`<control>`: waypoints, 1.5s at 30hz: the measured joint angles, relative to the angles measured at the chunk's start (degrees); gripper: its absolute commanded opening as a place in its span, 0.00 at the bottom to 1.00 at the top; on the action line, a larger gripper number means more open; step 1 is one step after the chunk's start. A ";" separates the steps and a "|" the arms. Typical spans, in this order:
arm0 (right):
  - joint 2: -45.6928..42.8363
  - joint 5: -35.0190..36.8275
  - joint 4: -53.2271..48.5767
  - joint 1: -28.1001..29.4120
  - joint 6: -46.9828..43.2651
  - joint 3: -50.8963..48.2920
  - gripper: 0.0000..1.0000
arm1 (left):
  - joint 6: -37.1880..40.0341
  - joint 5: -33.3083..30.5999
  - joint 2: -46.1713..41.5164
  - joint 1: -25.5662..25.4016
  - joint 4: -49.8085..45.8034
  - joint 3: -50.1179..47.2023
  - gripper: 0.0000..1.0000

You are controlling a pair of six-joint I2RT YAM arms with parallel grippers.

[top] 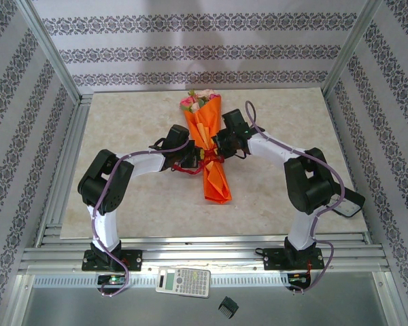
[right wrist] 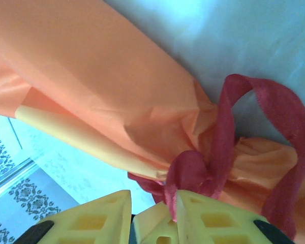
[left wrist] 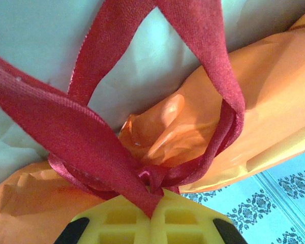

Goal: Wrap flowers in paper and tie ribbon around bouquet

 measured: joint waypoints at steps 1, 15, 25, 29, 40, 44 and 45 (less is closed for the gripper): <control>0.24 -0.02 -0.07 0.00 0.00 0.59 0.27 | 0.00 0.00 0.00 0.00 0.00 0.00 0.03; 0.26 0.44 -2.80 1.14 0.22 0.72 0.30 | 0.22 0.00 0.00 0.00 0.00 0.00 0.03; 1.05 0.44 -2.99 1.33 0.50 0.68 0.20 | 0.42 0.02 0.00 0.00 0.00 0.00 0.03; 2.14 0.42 -3.02 1.33 0.44 0.70 0.18 | 0.44 0.02 0.00 0.00 0.00 0.00 0.04; 2.56 0.48 -3.21 1.33 1.29 1.20 0.00 | 1.33 0.24 0.00 0.00 -0.35 0.83 0.11; 2.56 0.61 -3.19 1.33 1.31 1.33 0.00 | 1.57 0.44 0.00 -0.02 -0.52 1.01 0.24; 2.56 0.63 -3.19 1.33 1.31 1.33 0.00 | 1.60 0.50 0.00 -0.02 -0.55 1.03 0.26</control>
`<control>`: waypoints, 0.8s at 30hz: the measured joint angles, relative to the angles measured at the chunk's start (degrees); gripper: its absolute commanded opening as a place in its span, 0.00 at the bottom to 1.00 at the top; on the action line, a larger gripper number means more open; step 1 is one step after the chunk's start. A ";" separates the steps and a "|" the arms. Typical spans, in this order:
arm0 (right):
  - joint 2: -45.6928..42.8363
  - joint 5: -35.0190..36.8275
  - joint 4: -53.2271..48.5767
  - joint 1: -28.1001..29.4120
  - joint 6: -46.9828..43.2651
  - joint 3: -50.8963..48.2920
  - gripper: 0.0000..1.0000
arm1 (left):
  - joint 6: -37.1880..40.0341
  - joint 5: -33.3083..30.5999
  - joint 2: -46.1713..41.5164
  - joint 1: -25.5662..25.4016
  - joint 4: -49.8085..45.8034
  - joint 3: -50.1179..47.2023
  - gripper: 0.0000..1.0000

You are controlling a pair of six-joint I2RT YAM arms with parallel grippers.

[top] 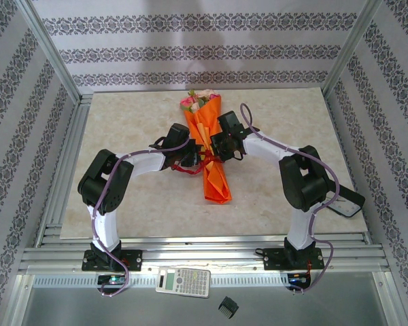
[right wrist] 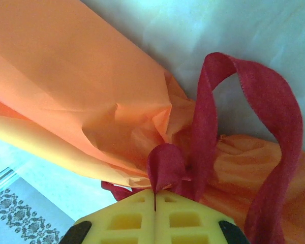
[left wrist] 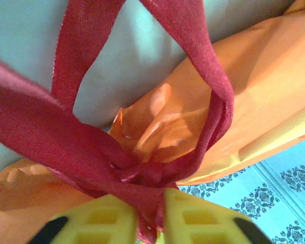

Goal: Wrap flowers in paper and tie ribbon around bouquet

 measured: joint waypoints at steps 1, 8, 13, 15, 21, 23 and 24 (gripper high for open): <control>-0.02 -0.02 0.02 0.00 0.02 0.00 0.00 | 0.04 0.13 0.00 -0.02 0.00 0.02 0.29; -1.46 -0.07 1.55 0.00 0.55 -1.57 0.00 | 0.02 0.57 -0.02 -0.02 -0.37 0.42 0.38; -2.25 -0.50 3.02 0.00 1.27 -2.62 0.00 | -0.17 0.55 -0.79 -0.17 -0.61 0.55 0.40; -2.40 -0.72 3.74 0.00 1.53 -2.91 0.00 | -0.33 0.59 -1.03 -0.35 -0.59 0.57 0.40; -2.86 -1.81 5.64 0.00 1.75 -4.50 0.00 | -0.61 0.61 -1.03 -0.39 -0.59 0.66 0.40; -3.28 -2.01 6.27 0.00 1.95 -5.75 0.00 | -0.83 0.59 -1.01 -0.39 -0.57 0.66 0.40; -3.50 -2.08 6.29 0.00 1.95 -6.27 0.00 | -0.98 0.61 -0.98 -0.39 -0.57 0.66 0.40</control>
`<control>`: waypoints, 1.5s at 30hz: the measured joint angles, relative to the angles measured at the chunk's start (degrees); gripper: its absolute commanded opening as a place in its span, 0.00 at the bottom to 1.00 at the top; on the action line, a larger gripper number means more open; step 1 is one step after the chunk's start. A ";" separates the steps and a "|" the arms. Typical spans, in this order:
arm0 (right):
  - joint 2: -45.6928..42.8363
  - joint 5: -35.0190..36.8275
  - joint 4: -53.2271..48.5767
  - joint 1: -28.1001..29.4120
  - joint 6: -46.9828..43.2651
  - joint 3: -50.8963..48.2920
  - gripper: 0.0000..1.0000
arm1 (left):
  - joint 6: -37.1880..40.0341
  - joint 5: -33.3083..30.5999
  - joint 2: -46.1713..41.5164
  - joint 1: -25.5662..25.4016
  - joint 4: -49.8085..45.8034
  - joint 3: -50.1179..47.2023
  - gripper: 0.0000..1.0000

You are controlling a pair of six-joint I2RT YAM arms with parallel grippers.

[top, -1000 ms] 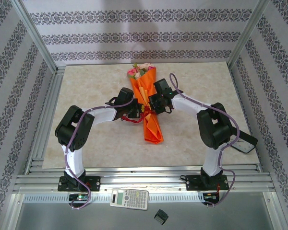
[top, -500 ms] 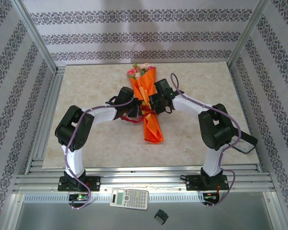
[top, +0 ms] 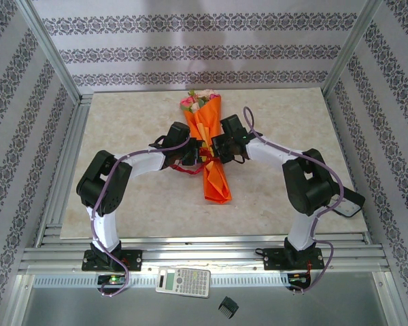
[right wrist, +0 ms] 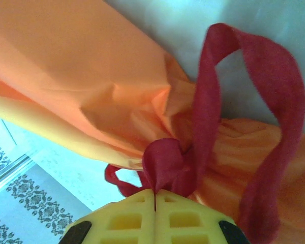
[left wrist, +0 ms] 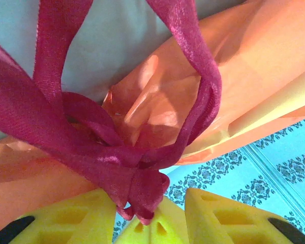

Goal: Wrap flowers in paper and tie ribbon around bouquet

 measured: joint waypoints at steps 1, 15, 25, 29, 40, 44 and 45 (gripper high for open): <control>-0.15 -0.09 0.02 0.00 0.02 -0.42 0.00 | -0.15 0.00 0.07 0.00 0.00 0.00 0.39; -1.53 -1.22 2.43 0.00 0.15 -2.56 0.00 | -0.68 0.00 1.70 0.00 0.04 1.09 0.32; -1.92 -1.42 2.97 0.00 0.17 -3.48 0.00 | -0.68 0.28 2.34 0.00 0.17 1.60 0.22; -1.92 -1.42 3.02 0.00 0.17 -3.50 0.00 | -0.68 0.39 2.36 0.00 0.17 1.60 0.19; -2.01 -1.42 4.28 0.15 1.05 -4.52 0.00 | -0.70 -0.31 3.37 -0.09 3.04 1.40 0.01; -2.34 -1.55 5.81 0.15 1.68 -5.31 0.00 | -0.68 -1.05 3.37 -0.37 5.75 0.94 0.00; -2.45 -1.57 6.27 0.15 1.92 -5.53 0.00 | -0.68 -1.16 3.37 -0.39 6.32 0.68 0.01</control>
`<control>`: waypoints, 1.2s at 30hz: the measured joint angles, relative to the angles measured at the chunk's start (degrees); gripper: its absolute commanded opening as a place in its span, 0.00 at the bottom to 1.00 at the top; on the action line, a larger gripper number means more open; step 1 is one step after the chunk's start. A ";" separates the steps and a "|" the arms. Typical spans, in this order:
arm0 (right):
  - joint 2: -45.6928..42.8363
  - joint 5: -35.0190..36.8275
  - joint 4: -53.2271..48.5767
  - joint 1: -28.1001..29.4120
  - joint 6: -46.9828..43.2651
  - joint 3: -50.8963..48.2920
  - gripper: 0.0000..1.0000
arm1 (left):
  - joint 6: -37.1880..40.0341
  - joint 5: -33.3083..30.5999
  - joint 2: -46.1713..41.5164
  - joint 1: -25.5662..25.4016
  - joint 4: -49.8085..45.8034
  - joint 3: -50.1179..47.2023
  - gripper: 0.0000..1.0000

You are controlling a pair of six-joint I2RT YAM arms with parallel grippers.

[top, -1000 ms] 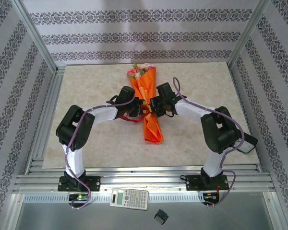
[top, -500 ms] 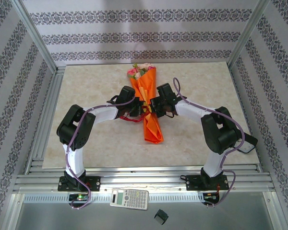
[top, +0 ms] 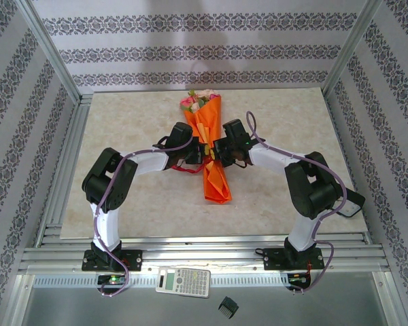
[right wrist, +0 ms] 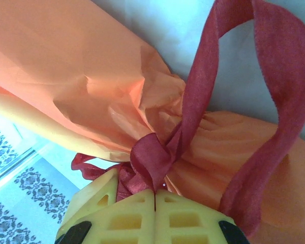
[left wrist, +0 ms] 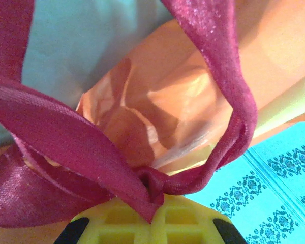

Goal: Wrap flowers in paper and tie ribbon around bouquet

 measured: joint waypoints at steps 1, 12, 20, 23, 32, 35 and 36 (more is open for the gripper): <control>-0.11 -0.02 0.26 0.00 0.20 -0.20 0.00 | -0.02 -0.02 0.00 0.00 0.37 -0.26 0.05; -0.35 -0.31 0.94 0.00 1.03 -0.55 0.00 | -0.44 -0.15 0.00 -0.24 3.08 -2.32 0.27; -0.35 -1.31 2.12 0.00 1.05 -0.87 0.00 | -0.44 -0.13 0.92 -0.26 4.31 -2.32 0.27; -0.57 -1.38 2.51 0.00 1.03 -1.49 0.00 | -0.44 -0.09 0.98 -0.26 4.57 -2.32 0.23; -1.51 -1.38 3.50 -0.02 1.05 -3.54 0.00 | -0.42 0.00 1.60 -0.44 5.97 -2.36 0.00; -1.53 -1.40 3.58 -0.02 1.07 -3.58 0.00 | -0.39 -0.61 1.60 -0.59 7.74 -3.26 0.00; -1.53 -1.38 3.69 -0.02 1.11 -3.74 0.00 | -0.39 -0.79 1.60 -0.63 8.74 -3.69 0.00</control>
